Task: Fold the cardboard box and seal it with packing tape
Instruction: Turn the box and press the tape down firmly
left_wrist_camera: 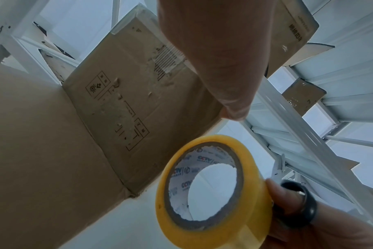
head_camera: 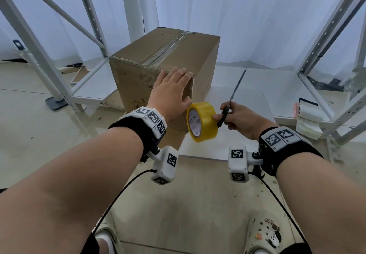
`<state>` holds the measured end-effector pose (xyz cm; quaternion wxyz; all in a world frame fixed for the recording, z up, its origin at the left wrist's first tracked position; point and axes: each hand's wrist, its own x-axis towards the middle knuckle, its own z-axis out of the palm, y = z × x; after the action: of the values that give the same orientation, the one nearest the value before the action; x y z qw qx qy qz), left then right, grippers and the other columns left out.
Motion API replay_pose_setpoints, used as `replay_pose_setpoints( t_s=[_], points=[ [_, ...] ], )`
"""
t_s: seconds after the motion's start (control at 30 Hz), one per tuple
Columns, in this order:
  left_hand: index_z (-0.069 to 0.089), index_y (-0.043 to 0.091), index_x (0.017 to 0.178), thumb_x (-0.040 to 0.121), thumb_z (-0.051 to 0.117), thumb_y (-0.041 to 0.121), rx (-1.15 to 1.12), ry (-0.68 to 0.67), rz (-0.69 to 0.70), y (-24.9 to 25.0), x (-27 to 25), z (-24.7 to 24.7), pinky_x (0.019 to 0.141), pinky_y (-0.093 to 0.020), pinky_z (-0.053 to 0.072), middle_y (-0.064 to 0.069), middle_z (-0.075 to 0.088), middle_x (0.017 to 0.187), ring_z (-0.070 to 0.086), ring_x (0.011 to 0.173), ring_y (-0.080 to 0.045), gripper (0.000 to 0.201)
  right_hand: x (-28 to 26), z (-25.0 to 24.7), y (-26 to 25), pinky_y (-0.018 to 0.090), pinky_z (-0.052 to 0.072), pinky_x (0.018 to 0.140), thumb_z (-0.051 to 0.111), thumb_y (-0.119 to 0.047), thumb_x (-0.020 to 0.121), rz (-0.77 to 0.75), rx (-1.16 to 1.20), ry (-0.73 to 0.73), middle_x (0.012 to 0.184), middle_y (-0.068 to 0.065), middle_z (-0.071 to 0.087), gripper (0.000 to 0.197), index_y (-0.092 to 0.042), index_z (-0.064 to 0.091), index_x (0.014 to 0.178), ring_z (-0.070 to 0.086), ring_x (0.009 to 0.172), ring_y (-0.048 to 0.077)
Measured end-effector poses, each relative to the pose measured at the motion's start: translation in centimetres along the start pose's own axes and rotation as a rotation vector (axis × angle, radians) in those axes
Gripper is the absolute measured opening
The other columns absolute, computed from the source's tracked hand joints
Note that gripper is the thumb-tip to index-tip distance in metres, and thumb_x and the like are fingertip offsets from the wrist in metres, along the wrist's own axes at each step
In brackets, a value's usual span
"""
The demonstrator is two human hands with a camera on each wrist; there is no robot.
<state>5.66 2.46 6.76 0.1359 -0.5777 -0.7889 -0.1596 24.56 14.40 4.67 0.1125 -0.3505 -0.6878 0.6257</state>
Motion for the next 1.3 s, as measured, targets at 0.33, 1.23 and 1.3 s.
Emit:
replay_pose_setpoints(
  t_s=[0.33, 1.23, 1.3],
  points=[
    [0.025, 0.025, 0.147, 0.086, 0.054, 0.039, 0.042, 0.018, 0.012, -0.1, -0.3, 0.4, 0.119, -0.04, 0.006, 0.003, 0.024, 0.155, 0.014, 0.145, -0.017, 0.069, -0.1, -1.1, -1.1, 0.024, 0.029, 0.057, 0.068, -0.013, 0.086, 0.009, -0.11, 0.009, 0.077, 0.002, 0.04, 0.025, -0.018, 0.043, 0.09, 0.033, 0.063, 0.013],
    [0.023, 0.026, 0.148, 0.087, 0.052, 0.038, 0.06, 0.008, 0.017, 0.0, -0.3, 0.4, 0.119, -0.041, 0.002, 0.003, 0.022, 0.156, 0.012, 0.145, -0.016, 0.069, 1.2, -0.1, -1.6, 0.017, 0.036, 0.059, 0.064, -0.012, 0.089, 0.001, -0.202, -0.072, 0.087, -0.002, 0.048, 0.037, -0.013, 0.038, 0.116, 0.046, 0.075, 0.008],
    [0.023, 0.024, 0.148, 0.088, 0.049, 0.038, 0.028, 0.011, 0.006, 0.2, -0.5, 0.2, 0.119, -0.04, -0.002, 0.003, 0.02, 0.157, 0.01, 0.146, -0.015, 0.067, 1.1, 0.0, -1.6, 0.012, 0.04, 0.054, 0.064, -0.009, 0.089, -0.017, -0.174, -0.056, 0.086, -0.002, 0.05, 0.034, -0.013, 0.04, 0.114, 0.047, 0.074, 0.009]
  ],
)
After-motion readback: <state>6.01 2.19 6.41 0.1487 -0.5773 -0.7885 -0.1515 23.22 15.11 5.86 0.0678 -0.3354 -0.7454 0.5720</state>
